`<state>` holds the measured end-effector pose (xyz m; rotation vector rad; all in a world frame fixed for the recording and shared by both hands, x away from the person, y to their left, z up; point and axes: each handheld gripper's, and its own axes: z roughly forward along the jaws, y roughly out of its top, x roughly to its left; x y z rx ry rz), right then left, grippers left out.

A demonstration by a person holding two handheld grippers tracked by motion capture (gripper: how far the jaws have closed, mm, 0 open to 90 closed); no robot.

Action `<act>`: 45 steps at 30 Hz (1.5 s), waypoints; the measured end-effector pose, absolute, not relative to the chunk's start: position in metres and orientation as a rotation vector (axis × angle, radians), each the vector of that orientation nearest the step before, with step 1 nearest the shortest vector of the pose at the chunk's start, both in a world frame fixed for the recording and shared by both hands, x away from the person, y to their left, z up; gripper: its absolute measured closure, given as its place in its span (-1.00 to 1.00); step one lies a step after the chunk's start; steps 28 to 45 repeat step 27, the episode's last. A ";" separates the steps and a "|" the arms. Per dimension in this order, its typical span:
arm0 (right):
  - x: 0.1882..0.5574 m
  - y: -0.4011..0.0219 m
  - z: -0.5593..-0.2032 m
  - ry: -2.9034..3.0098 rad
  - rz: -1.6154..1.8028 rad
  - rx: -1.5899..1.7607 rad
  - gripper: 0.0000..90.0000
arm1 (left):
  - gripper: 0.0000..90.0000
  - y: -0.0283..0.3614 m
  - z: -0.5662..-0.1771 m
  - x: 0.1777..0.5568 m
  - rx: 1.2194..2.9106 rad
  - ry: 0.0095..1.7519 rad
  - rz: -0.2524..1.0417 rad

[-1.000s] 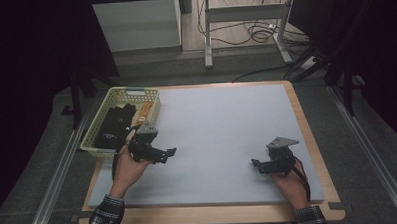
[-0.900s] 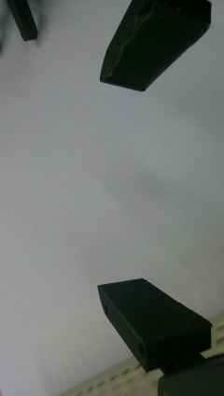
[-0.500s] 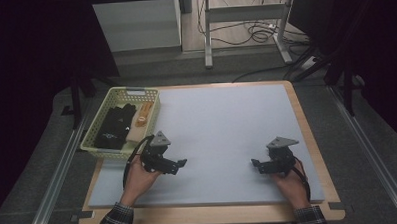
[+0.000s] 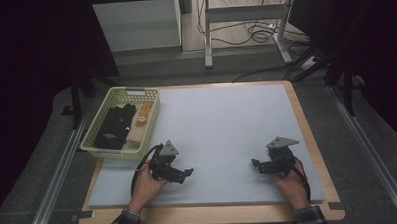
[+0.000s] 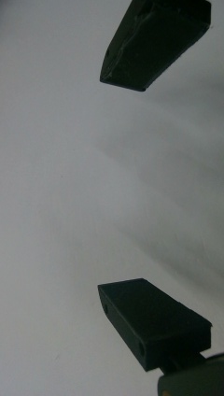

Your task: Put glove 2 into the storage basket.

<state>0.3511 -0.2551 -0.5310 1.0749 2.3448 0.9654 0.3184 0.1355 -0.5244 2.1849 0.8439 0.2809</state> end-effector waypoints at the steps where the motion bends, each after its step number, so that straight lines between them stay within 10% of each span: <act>1: 0.351 -0.255 -0.531 2.345 0.966 1.075 -0.68 | -0.94 0.135 -0.526 0.318 2.188 0.843 0.278; 45: 0.350 -0.255 -0.531 2.344 0.964 1.078 -0.68 | -0.96 0.128 -0.548 0.315 2.234 0.846 0.295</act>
